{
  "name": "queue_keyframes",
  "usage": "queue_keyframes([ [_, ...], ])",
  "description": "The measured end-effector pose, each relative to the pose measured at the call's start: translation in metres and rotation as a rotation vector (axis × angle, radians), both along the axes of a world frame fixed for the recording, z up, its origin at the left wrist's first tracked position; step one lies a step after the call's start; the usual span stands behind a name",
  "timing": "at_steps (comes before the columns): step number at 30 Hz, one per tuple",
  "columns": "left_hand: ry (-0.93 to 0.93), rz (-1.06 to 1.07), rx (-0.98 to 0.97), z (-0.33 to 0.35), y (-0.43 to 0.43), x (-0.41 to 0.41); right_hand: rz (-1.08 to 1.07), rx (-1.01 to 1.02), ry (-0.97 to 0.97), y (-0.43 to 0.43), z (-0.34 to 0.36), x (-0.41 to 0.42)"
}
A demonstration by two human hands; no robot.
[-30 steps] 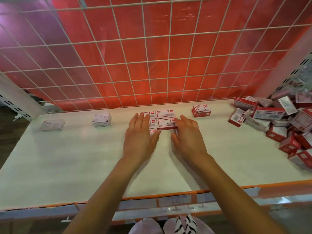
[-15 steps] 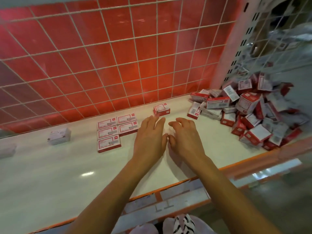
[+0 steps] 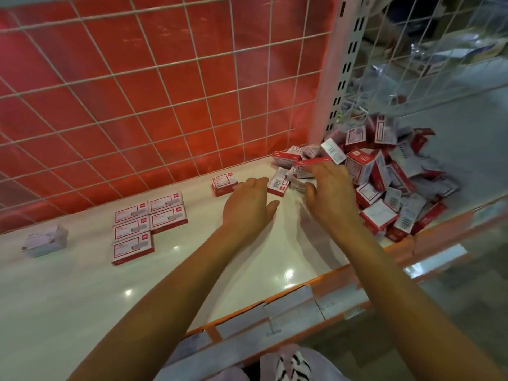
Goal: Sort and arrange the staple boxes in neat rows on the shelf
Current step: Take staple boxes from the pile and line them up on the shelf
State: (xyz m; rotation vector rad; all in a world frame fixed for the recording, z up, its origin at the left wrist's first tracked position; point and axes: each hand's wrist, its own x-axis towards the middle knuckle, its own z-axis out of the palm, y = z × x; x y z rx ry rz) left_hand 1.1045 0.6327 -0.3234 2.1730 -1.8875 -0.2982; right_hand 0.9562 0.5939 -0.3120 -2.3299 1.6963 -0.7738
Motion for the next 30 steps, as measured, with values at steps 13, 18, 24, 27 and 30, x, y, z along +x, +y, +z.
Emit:
queue_keyframes([
  [13, 0.071, -0.203, -0.154, 0.017, -0.051, -0.022, -0.095, -0.126, 0.262, -0.049, 0.037, -0.034],
  [18, 0.189, -0.156, -0.118, 0.016, -0.063, -0.032, -0.119, -0.036, 0.386, -0.047, 0.034, -0.043],
  [24, 0.415, -0.044, -0.056, 0.014, -0.06, -0.039, -0.124, 0.007, 0.329, -0.04, 0.031, -0.043],
  [27, 0.4, -0.083, -0.009, 0.012, -0.055, -0.039, -0.107, 0.043, 0.21, -0.037, 0.03, -0.042],
  [30, 0.331, -0.155, 0.035, 0.008, -0.048, -0.04, -0.031, -0.026, 0.114, -0.032, 0.025, -0.038],
])
